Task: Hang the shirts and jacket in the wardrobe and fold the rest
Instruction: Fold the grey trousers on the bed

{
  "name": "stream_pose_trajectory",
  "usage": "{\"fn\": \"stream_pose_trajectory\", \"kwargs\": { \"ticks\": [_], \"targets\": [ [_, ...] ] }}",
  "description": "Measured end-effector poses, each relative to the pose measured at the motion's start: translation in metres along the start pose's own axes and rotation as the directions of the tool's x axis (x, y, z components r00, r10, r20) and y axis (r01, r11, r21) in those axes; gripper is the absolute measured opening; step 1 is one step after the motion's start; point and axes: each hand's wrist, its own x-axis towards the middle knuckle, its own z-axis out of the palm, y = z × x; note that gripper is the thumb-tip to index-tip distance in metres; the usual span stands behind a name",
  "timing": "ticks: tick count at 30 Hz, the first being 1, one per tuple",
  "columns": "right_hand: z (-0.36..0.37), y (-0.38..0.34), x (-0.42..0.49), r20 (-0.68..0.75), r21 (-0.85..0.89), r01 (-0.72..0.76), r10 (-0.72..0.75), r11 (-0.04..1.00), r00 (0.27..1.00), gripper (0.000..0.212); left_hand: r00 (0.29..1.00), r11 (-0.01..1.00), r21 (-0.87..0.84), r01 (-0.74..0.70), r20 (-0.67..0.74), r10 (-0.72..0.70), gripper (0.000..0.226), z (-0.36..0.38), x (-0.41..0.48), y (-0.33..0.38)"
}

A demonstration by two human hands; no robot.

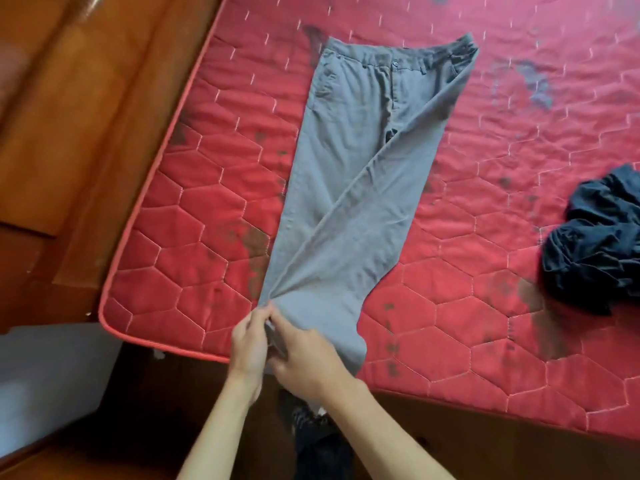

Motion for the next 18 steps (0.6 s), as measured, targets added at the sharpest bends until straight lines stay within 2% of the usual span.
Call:
{"fn": "stream_pose_trajectory", "kwargs": {
  "ticks": [3, 5, 6, 7, 9, 10, 12, 14, 15, 18],
  "targets": [
    [0.029, -0.013, 0.014, 0.228, -0.031, -0.103, 0.107, 0.994, 0.968, 0.067, 0.992, 0.99, 0.073, 0.123, -0.042, -0.121, 0.021, -0.041, 0.029, -0.029],
    [0.037, -0.01, 0.019, 0.347, -0.005, -0.219, 0.207, 0.976, 0.915, 0.056, 0.987, 0.967, 0.196, 0.16, -0.032, -0.157, 0.024, -0.06, 0.046, -0.047],
    [0.037, -0.005, 0.02, 0.361, 0.023, -0.293, 0.265, 0.956, 0.894, 0.053, 0.988, 0.948, 0.279, 0.153, -0.03, -0.15, 0.026, -0.068, 0.055, -0.054],
    [0.035, 0.004, 0.022, 0.328, 0.05, -0.36, 0.325, 0.932, 0.887, 0.05, 0.991, 0.923, 0.362, 0.132, -0.026, -0.132, 0.029, -0.073, 0.061, -0.057],
    [0.026, 0.028, 0.027, 0.128, 0.102, -0.475, 0.462, 0.874, 0.878, 0.037, 0.996, 0.861, 0.503, 0.078, -0.012, -0.084, 0.036, -0.078, 0.07, -0.058],
    [0.019, 0.043, 0.029, -0.014, 0.128, -0.537, 0.543, 0.834, 0.84, 0.029, 0.999, 0.827, 0.56, 0.044, -0.003, -0.051, 0.039, -0.079, 0.073, -0.058],
    [0.004, 0.07, 0.03, -0.202, 0.218, -0.651, 0.687, 0.727, 0.698, 0.022, 1.0, 0.783, 0.622, -0.015, 0.019, 0.003, 0.043, -0.08, 0.076, -0.059],
    [-0.005, 0.094, 0.029, -0.206, 0.273, -0.73, 0.779, 0.627, 0.592, 0.028, 1.0, 0.764, 0.645, -0.023, 0.031, 0.004, 0.043, -0.08, 0.077, -0.062],
    [-0.005, 0.105, 0.029, -0.173, 0.28, -0.752, 0.802, 0.597, 0.572, 0.034, 0.999, 0.768, 0.641, -0.014, 0.034, -0.01, 0.041, -0.081, 0.076, -0.063],
    [0.006, 0.126, 0.024, -0.085, 0.351, -0.719, 0.785, 0.6, 0.614, 0.048, 0.991, 0.831, 0.553, 0.063, 0.062, -0.117, 0.031, -0.085, 0.075, -0.064]
  ]
}}
